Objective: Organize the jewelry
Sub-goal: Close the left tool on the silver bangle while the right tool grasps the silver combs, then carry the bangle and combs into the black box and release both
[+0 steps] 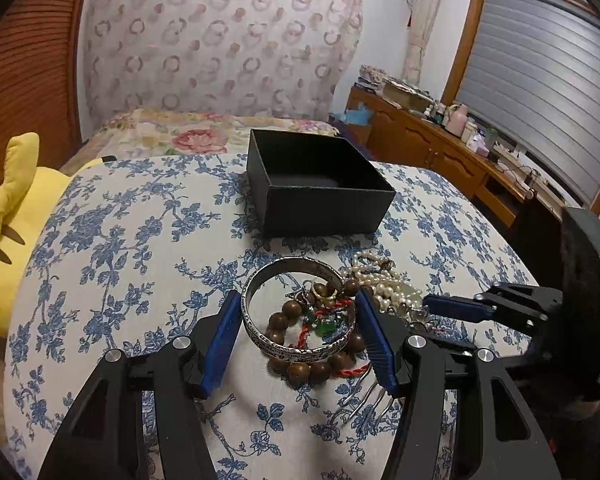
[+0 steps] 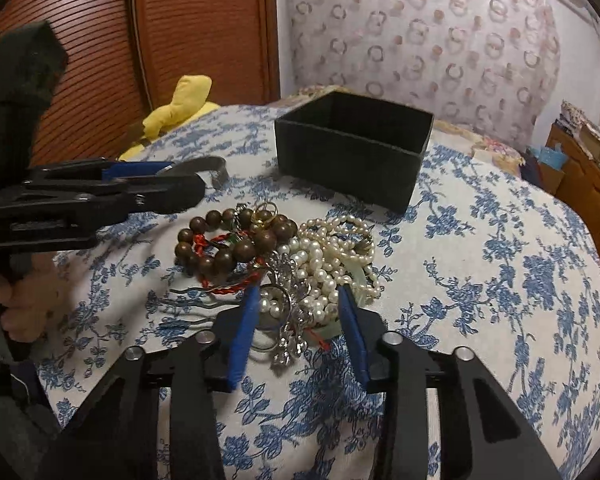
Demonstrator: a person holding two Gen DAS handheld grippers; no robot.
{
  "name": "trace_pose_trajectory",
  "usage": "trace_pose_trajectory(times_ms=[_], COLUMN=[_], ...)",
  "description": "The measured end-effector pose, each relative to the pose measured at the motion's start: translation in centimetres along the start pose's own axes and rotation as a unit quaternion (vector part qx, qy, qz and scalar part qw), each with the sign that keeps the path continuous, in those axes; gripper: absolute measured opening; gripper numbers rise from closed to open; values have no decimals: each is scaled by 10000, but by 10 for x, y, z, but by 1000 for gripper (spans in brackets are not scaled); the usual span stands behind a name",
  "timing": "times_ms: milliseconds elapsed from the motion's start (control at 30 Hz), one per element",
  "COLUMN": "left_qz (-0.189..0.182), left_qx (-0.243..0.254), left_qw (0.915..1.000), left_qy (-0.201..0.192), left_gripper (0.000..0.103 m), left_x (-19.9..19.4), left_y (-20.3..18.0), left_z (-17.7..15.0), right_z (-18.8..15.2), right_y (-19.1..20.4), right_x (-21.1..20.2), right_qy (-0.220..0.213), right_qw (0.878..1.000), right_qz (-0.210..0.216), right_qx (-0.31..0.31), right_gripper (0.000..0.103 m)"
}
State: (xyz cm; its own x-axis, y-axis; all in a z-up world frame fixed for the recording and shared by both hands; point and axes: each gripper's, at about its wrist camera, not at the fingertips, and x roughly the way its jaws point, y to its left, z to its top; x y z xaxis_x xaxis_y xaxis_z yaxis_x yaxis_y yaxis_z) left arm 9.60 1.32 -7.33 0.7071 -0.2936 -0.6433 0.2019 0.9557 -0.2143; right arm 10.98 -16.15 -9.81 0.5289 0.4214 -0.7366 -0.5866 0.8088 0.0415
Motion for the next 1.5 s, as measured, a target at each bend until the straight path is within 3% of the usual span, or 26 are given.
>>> trace_pose_trajectory(times_ms=[67, 167, 300, 367, 1133, 1500], left_qz=[1, -1, 19, 27, 71, 100], left_qx=[2, 42, 103, 119, 159, 391], left_qw=[10000, 10000, 9999, 9999, 9996, 9988], left_qy=[-9, -31, -62, -83, -243, -282], left_gripper=[55, 56, 56, 56, 56, 56], left_x=[-1, -3, -6, -7, -19, 1], left_y=[0, -3, -7, -8, -14, -20], left_z=[0, 0, 0, 0, 10, 49], right_z=[1, 2, 3, 2, 27, 69], right_y=[-2, -7, -10, -9, -17, -41], right_x=[1, -2, -6, -10, -69, -83], right_qy=[19, 0, -41, -88, -807, -1086], right_qw=[10000, 9999, 9997, 9997, 9962, 9910], right_qz=[66, 129, 239, 242, -107, -566], right_qx=[2, 37, 59, 14, -295, -549], right_gripper=[39, 16, 12, 4, 3, 3])
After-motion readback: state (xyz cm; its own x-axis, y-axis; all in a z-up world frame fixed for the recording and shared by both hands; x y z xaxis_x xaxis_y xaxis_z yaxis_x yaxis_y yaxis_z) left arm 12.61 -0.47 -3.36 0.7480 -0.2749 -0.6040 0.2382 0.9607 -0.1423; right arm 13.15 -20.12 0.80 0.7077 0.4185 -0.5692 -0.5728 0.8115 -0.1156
